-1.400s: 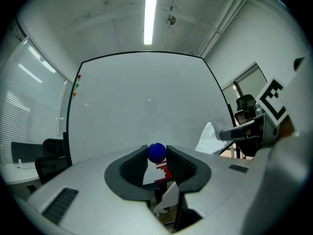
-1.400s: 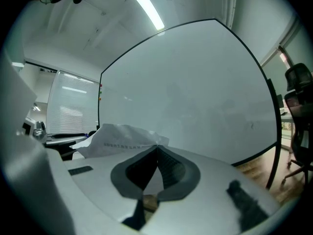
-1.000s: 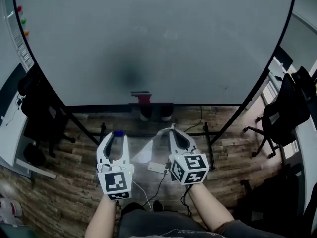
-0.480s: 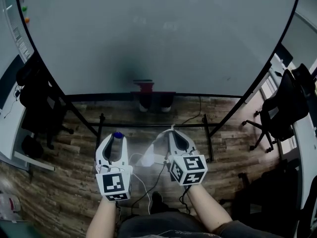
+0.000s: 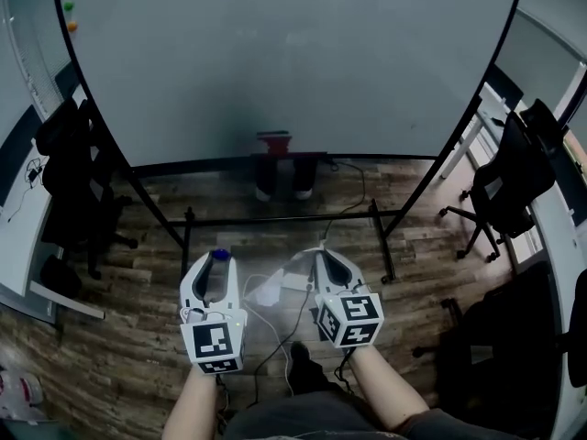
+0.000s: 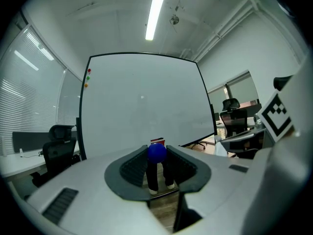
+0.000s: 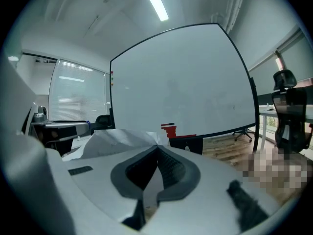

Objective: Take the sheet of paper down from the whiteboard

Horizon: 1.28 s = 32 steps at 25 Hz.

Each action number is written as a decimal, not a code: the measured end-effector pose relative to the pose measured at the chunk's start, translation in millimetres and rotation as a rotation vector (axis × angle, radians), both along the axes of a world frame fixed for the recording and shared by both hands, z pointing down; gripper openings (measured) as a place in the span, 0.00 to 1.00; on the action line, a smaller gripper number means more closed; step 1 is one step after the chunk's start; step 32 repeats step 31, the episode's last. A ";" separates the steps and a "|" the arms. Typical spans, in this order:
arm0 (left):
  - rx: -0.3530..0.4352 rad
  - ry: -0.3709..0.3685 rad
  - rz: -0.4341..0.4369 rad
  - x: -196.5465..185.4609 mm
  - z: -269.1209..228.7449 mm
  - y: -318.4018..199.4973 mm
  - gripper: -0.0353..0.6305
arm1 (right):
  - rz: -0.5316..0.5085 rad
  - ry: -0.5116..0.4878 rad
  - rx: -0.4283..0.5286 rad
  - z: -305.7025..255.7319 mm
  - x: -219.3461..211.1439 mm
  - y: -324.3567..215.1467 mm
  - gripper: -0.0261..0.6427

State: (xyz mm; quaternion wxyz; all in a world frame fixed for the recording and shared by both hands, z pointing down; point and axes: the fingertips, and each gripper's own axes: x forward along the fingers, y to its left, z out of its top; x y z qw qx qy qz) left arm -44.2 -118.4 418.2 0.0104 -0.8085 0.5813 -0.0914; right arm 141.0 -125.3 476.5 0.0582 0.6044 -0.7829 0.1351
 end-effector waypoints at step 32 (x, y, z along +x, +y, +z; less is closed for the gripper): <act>0.005 0.023 0.095 -84.5 5.8 205.6 0.24 | 0.114 0.052 0.043 -21.4 -65.1 220.3 0.07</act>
